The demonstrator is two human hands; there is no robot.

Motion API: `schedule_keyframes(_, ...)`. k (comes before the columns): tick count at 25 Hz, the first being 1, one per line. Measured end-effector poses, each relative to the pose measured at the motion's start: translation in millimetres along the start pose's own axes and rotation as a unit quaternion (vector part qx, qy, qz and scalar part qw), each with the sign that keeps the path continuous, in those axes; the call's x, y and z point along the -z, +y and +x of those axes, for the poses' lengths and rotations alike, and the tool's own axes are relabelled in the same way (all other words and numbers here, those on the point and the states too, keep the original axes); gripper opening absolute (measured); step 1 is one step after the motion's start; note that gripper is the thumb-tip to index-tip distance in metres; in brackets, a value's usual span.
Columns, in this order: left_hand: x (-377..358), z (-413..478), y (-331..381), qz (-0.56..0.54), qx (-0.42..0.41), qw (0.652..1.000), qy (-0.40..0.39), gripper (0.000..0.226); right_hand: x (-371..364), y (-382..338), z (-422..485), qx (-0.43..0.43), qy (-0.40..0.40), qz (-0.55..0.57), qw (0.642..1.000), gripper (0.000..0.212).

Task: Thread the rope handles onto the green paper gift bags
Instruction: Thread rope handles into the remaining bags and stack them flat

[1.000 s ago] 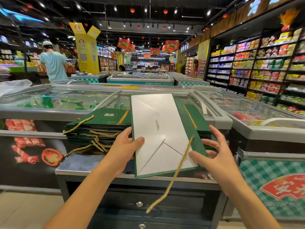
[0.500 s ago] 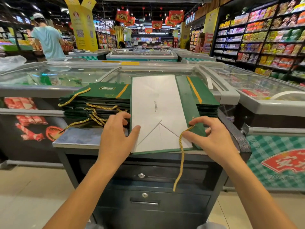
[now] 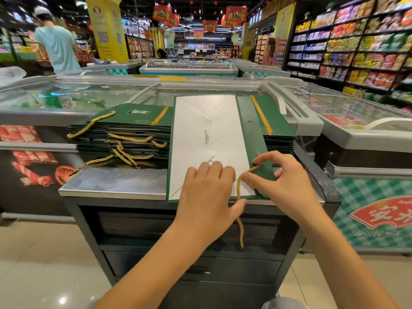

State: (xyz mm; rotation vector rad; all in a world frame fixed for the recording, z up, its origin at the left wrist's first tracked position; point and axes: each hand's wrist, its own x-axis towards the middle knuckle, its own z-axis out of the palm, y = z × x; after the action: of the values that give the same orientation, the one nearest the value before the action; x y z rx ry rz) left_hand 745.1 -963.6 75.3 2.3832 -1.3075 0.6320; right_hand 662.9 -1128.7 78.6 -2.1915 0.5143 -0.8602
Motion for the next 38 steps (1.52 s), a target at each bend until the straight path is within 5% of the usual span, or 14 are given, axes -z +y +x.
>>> schedule_keyframes(3, 7, 5, -1, -0.161, 0.007, 0.986, -0.052, 0.008, 0, 1, 1, 0.004, -0.005, -0.006, 1.000, 0.033)
schedule_keyframes(8, 33, 16, -21, -0.384, 0.125, 0.911, -0.089, 0.008, 2, 2, 1, -0.004, -0.008, -0.008, 1.000, 0.033)
schedule_keyframes(15, 48, 22, -73, -0.681, 0.270, 0.663, -0.158, 0.009, 3, 1, 1, -0.009, -0.020, 0.001, 1.000, 0.033)
schedule_keyframes(21, 44, 7, -108, -0.849, 0.233, 0.437, -0.182, 0.040, 2, 2, 1, -0.005, -0.021, 0.004, 1.000, 0.033)
schedule_keyframes(23, 44, 4, -115, -0.877, 0.203, 0.399, -0.175, 0.033, 2, 2, 1, -0.005, -0.019, 0.006, 1.000, 0.033)
schedule_keyframes(32, 48, 3, -122, -0.859, 0.211, 0.464, -0.041, 0.056, 2, 1, 0, -0.001, -0.019, 0.006, 1.000, 0.031)
schedule_keyframes(35, 49, 7, -110, -0.817, 0.200, 0.540, -0.021, 0.034, 2, 3, 0, -0.001, -0.020, 0.016, 1.000, 0.032)
schedule_keyframes(38, 47, 14, -97, -0.718, 0.216, 0.661, 0.014, 0.022, 0, 4, 1, 0.000, -0.023, 0.029, 0.999, 0.032)
